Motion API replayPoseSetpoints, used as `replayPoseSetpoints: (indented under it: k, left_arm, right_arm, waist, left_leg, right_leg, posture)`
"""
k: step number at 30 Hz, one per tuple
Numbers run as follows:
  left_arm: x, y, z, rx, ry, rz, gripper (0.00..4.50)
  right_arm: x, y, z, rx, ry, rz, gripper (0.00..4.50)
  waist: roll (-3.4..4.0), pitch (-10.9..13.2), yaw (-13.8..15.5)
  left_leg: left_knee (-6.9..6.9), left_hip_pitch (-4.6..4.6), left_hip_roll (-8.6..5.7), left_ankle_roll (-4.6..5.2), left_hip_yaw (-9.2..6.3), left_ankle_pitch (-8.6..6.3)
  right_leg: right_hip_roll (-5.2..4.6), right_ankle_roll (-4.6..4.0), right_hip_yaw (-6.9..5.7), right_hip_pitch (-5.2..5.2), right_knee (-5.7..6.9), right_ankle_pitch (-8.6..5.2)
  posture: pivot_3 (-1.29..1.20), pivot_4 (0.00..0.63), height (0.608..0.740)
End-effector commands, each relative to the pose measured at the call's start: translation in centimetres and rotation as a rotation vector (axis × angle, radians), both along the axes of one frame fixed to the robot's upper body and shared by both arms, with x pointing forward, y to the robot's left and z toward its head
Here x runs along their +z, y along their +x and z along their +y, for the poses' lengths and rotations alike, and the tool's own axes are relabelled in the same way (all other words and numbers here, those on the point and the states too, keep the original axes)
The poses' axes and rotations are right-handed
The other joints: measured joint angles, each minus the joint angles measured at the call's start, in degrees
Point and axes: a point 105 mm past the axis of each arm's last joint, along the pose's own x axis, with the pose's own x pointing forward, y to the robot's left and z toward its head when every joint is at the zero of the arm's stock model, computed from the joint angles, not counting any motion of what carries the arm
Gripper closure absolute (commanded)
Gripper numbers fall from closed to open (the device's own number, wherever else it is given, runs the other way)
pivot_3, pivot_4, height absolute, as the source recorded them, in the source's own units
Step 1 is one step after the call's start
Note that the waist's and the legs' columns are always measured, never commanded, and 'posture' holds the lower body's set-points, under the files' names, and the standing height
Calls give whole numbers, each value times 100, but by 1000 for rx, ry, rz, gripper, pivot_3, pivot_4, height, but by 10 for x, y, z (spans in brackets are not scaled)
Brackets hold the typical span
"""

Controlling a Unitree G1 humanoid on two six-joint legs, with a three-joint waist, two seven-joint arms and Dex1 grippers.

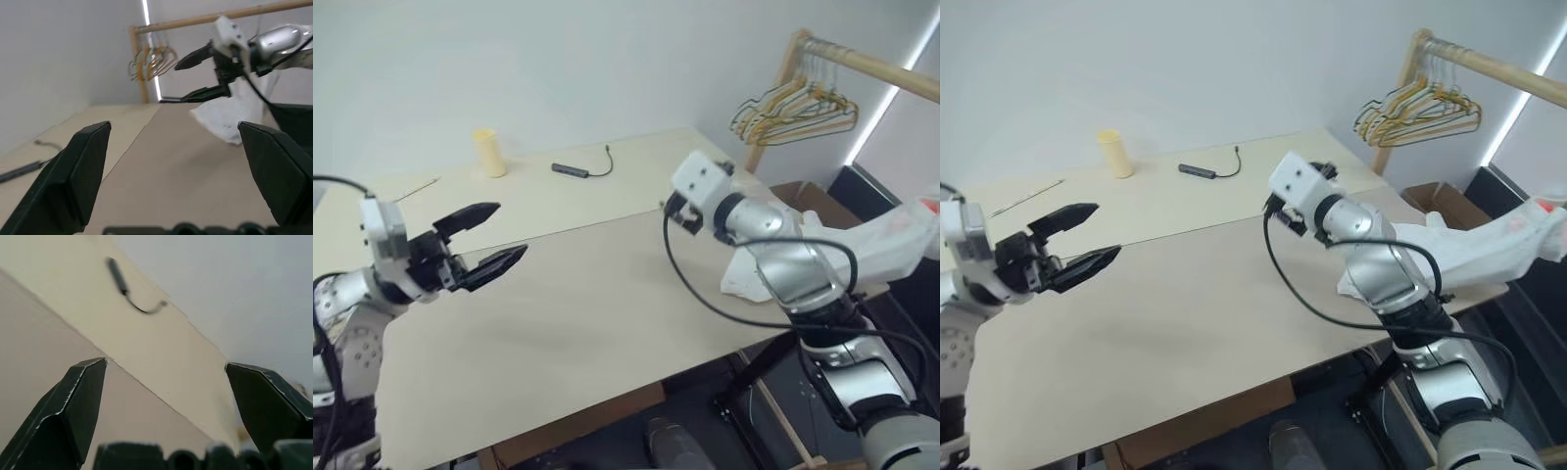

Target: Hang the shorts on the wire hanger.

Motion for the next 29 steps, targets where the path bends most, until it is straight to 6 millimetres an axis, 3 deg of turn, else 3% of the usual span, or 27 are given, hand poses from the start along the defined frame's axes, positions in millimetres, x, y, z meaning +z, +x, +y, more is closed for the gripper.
replayPoseSetpoints:
  k: [1, 5, 10, 15, 29]
  left_arm:
    - [-3, -11, -1, 66, 41, 15, 0]
    - [-26, -20, -6, 130, 116, 82, 0]
    - [-41, -24, -15, 159, 130, 141, 0]
    - [-54, -26, -20, 135, 161, 197, 0]
    - [-60, -22, -18, 159, 198, 241, 0]
  right_arm:
    - [-2, -20, 16, 167, -66, -38, 15]
    - [-24, -19, 16, 143, -40, 157, 15]
    - [-37, -23, 20, 210, -115, 126, 15]
    - [-42, -17, 18, 203, -138, 82, 15]
    - [-46, -18, 25, 238, -140, 29, 15]
  waist:
    - [-7, 5, 189]
    - [-20, 5, 545]
    - [-22, 4, 1024]
    - [-23, 4, 1318]
    - [-24, 3, 1427]
  left_leg:
    - [2, -1, -2, 0, 2, -1]
    - [6, 0, -2, 0, 7, -1]
    - [13, 7, 2, 0, 40, 0]
    - [12, 4, 8, -1, 53, 0]
    - [11, -2, 7, -1, 53, 0]
  right_leg:
    - [-2, -5, 0, -1, 0, 2]
    - [-3, -11, -1, -5, 5, 6]
    - [4, -40, -19, -3, 11, 14]
    - [9, -58, -35, -9, 12, 3]
    - [9, -65, -41, -10, 13, 1]
  posture:
    - [14, 0, 740]
    - [76, 0, 740]
    - [115, 0, 740]
    - [126, 0, 740]
    - [135, 0, 740]
